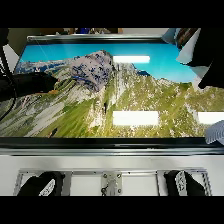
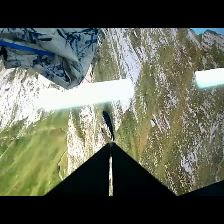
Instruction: Fold the clothes and pants, and hang the long-sleeved shirts on hangers.
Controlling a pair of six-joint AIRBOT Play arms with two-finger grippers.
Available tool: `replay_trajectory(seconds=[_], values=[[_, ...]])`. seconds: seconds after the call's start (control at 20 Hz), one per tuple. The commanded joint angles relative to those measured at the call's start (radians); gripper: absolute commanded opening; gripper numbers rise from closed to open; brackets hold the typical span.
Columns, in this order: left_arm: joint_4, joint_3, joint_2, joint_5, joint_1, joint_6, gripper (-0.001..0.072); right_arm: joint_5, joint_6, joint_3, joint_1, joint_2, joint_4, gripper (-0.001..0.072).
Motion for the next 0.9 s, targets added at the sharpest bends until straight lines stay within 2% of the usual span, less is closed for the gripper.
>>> replay_trajectory(seconds=[0.0, 0.35, 0.5, 0.85], values=[[0.001, 0.000, 0.001, -0.015, 0.001, -0.001, 0.0016, -0.002, 0.024, 0.134, -0.052, -0.108, -0.006, 0.0009], [0.001, 0.000, 0.001, -0.059, 0.001, -0.001, 0.0016, 0.005, 0.102, 0.175, -0.162, -0.207, 0.022, 0.0009], [0.000, 0.000, 0.001, -0.058, 0.001, -0.002, 0.0016, 0.005, 0.102, 0.174, -0.210, -0.237, 0.101, 0.0010], [0.000, 0.000, 0.001, -0.057, 0.001, -0.002, 0.0016, 0.049, 0.095, 0.135, -0.209, -0.253, 0.106, 0.0011]])
